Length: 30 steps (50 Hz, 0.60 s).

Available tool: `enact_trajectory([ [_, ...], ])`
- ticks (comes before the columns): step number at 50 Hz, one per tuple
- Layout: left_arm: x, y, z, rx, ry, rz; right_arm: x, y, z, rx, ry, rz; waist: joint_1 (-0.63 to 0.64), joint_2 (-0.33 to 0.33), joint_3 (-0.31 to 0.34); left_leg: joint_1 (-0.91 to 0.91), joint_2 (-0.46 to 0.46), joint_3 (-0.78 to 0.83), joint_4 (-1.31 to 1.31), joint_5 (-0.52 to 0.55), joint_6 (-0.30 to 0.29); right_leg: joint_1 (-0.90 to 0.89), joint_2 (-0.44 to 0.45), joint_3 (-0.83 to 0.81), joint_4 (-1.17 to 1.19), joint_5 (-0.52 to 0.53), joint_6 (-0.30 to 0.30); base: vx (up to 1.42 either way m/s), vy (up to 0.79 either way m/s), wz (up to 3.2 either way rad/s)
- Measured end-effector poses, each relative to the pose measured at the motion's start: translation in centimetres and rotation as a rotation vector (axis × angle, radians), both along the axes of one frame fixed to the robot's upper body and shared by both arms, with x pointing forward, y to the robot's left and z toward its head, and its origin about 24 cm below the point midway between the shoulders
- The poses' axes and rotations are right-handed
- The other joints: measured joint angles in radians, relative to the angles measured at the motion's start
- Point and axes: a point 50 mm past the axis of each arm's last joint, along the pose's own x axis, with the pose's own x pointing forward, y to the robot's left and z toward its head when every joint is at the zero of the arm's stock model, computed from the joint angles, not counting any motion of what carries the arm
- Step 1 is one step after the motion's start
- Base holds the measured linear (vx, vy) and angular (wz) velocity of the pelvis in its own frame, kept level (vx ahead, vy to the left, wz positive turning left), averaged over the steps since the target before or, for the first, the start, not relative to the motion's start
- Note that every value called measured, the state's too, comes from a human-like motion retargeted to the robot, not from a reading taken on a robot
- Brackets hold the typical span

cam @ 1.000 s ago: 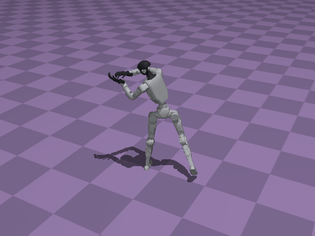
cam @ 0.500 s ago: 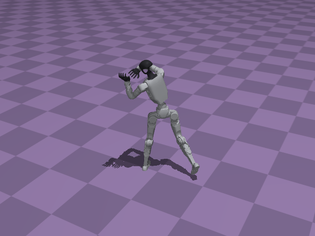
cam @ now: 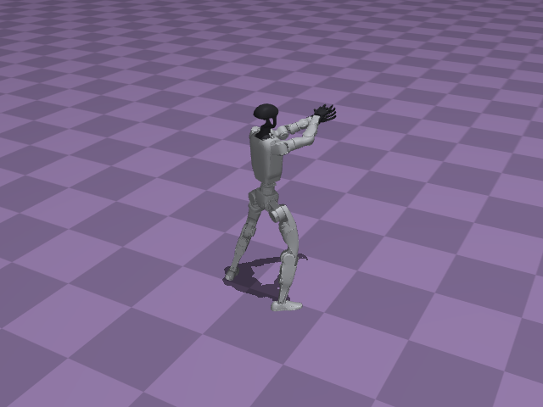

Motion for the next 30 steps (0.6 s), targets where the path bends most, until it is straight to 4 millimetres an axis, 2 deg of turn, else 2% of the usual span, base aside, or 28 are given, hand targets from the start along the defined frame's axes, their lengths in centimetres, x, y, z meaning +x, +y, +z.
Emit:
enact_trajectory([
  [1,-3.4,-4.6,5.1,-0.662,-0.092,-0.474,0.4,-0.7,1.5,0.123,0.003,-0.048,-0.086,-0.021,0.035,0.023,0.007,0.027,0.006,0.022,-0.001,-0.006,0.014,0.030,0.002,-0.007,0.001,0.03,-0.35,-1.53],
  [2,-5.7,-6.1,7.8,-1.125,-0.153,-0.769,0.8,-1.8,2.3,0.222,0.007,-0.095,-0.163,-0.022,0.054,0.043,0.016,0.050,0.017,0.040,-0.002,-0.010,0.029,0.058,0.002,-0.014,0.002,0.07,-0.31,-1.63],
  [3,-5.6,-7.3,6.9,-1.127,-0.120,-0.859,1.3,-3.5,2.2,0.274,-0.001,-0.146,-0.219,0.017,0.041,0.056,0.032,0.066,0.037,0.050,-0.004,-0.012,0.046,0.081,0.000,-0.022,0.006,0.10,-0.28,-1.63],
  [4,-5.8,-8.8,5.9,-0.644,0.106,-0.921,1.5,-4.9,2.3,0.300,0.023,-0.207,-0.289,0.059,0.037,0.063,0.050,0.078,0.062,0.055,0.014,-0.018,0.069,0.109,-0.005,-0.029,-0.001,0.13,-0.27,-1.68],
  [5,-4.6,-7.0,2.4,0.073,0.440,-0.693,1.4,-6.0,2.6,0.316,0.065,-0.272,-0.365,0.103,0.038,0.067,0.071,0.088,0.090,0.057,0.044,-0.027,0.093,0.139,-0.010,-0.036,-0.015,0.12,-0.25,-1.90],
  [6,-3.2,-5.3,1.3,0.589,0.261,-0.396,1.0,-6.5,3.8,0.338,0.012,-0.240,-0.427,0.125,0.054,0.089,0.077,0.100,0.096,0.066,0.039,-0.028,0.118,0.175,-0.025,-0.034,-0.005,0.12,-0.24,-2.12],
  [7,-2.4,-3.8,0.6,0.974,0.126,-0.312,0.7,-7.2,4.5,0.348,0.003,-0.218,-0.483,0.146,0.065,0.111,0.079,0.108,0.100,0.076,0.035,-0.029,0.143,0.214,-0.040,-0.032,0.005,0.14,-0.22,-2.40],
  [8,-3.3,-2.9,-1.5,1.055,0.220,-0.663,0.7,-8.0,4.2,0.336,0.089,-0.209,-0.529,0.166,0.067,0.133,0.076,0.108,0.099,0.087,0.032,-0.031,0.169,0.257,-0.056,-0.029,0.014,0.15,-0.20,-2.61],
  [9,-3.3,-2.5,-1.7,1.103,0.205,-0.733,0.7,-8.5,3.9,0.337,0.104,-0.202,-0.559,0.182,0.071,0.147,0.064,0.092,0.097,0.102,0.032,-0.035,0.192,0.304,-0.076,-0.020,0.033,0.16,-0.19,-2.81],
  [10,-2.9,-2.8,-1.0,1.177,0.103,-0.673,0.7,-8.8,3.8,0.345,0.086,-0.195,-0.580,0.196,0.075,0.157,0.047,0.068,0.094,0.119,0.034,-0.041,0.215,0.353,-0.098,-0.007,0.058,0.15,-0.17,-2.94],
  [11,-3.9,-3.4,-3.0,1.024,0.246,-0.860,1.0,-9.5,2.6,0.342,0.144,-0.217,-0.586,0.205,0.065,0.159,0.026,0.024,0.094,0.139,0.040,-0.043,0.236,0.402,-0.127,0.010,0.081,0.16,-0.16,-2.93],
  [12,-6.0,-3.4,-6.3,0.643,0.512,-1.175,0.8,-9.6,2.8,0.350,0.063,-0.190,-0.599,0.220,0.064,0.155,0.002,-0.027,0.096,0.161,0.047,-0.041,0.253,0.447,-0.162,0.030,0.115,0.16,-0.15,-2.74],
  [13,-8.0,-0.8,-7.7,-0.347,0.718,-1.445,-0.9,-8.7,5.0,0.411,-0.274,-0.040,-0.628,0.246,0.085,0.142,-0.028,-0.094,0.103,0.184,0.057,-0.033,0.261,0.484,-0.208,0.054,0.173,0.16,-0.22,-2.60],
  [14,-8.1,0.6,-7.7,-0.667,0.681,-1.447,-1.4,-8.8,5.3,0.456,-0.373,0.013,-0.637,0.249,0.099,0.139,-0.038,-0.157,0.106,0.217,0.048,-0.021,0.292,0.520,-0.246,0.077,0.194,0.15,-0.33,-2.55],
  [15,-8.2,0.6,-8.6,-0.652,0.717,-1.427,-1.1,-9.2,4.9,0.479,-0.365,0.006,-0.636,0.241,0.110,0.141,-0.039,-0.219,0.108,0.254,0.028,-0.007,0.335,0.554,-0.280,0.101,0.198,0.10,-0.43,-2.57],
  [16,-10.6,-2.7,-13.5,-1.047,0.753,-1.527,-0.6,-9.8,5.0,0.461,-0.262,-0.029,-0.626,0.216,0.141,0.139,-0.045,-0.293,0.110,0.291,-0.017,0.005,0.377,0.586,-0.312,0.127,0.198,0.08,-0.43,-2.46],
  [17,-13.0,-5.1,-16.1,-1.366,0.747,-1.569,-0.2,-10.2,4.8,0.450,-0.178,-0.051,-0.621,0.204,0.162,0.138,-0.055,-0.368,0.112,0.323,-0.057,0.018,0.412,0.616,-0.343,0.148,0.198,0.08,-0.32,-2.21],
  [18,-14.1,-6.7,-16.2,-1.458,0.744,-1.629,0.0,-10.2,4.3,0.442,-0.141,-0.054,-0.624,0.217,0.166,0.138,-0.072,-0.443,0.112,0.347,-0.086,0.032,0.434,0.641,-0.373,0.159,0.198,0.10,-0.19,-1.94],
  [19,-14.1,-6.6,-16.4,-1.467,0.744,-1.614,0.1,-10.2,3.9,0.422,-0.125,-0.053,-0.628,0.243,0.163,0.142,-0.092,-0.515,0.110,0.368,-0.117,0.046,0.449,0.664,-0.402,0.166,0.198,0.11,-0.08,-1.66],
  [20,-13.5,-5.6,-16.7,-1.434,0.746,-1.562,0.1,-10.2,3.5,0.395,-0.119,-0.050,-0.631,0.276,0.158,0.146,-0.113,-0.586,0.106,0.387,-0.150,0.061,0.460,0.685,-0.431,0.171,0.198,0.10,-0.02,-1.43],
  [22,-13.5,-5.4,-16.9,-1.427,0.752,-1.553,-0.1,-10.2,3.6,0.400,-0.122,-0.029,-0.639,0.302,0.164,0.150,-0.166,-0.709,0.094,0.421,-0.205,0.075,0.464,0.718,-0.483,0.178,0.198,0.10,0.07,-1.14],
  [25,-13.3,-5.1,-16.8,-1.412,0.748,-1.549,-0.4,-10.3,3.7,0.407,-0.132,-0.009,-0.646,0.316,0.162,0.165,-0.262,-0.811,0.066,0.482,-0.209,0.087,0.434,0.740,-0.497,0.149,0.198,0.14,0.19,-0.69],
  [30,-12.9,-4.5,-16.5,-1.385,0.736,-1.551,-0.8,-10.2,3.7,0.416,-0.148,0.022,-0.630,0.298,0.143,0.163,-0.361,-0.812,0.047,0.584,-0.209,0.084,0.361,0.771,-0.497,0.101,0.198,0.07,0.15,-0.43],
])
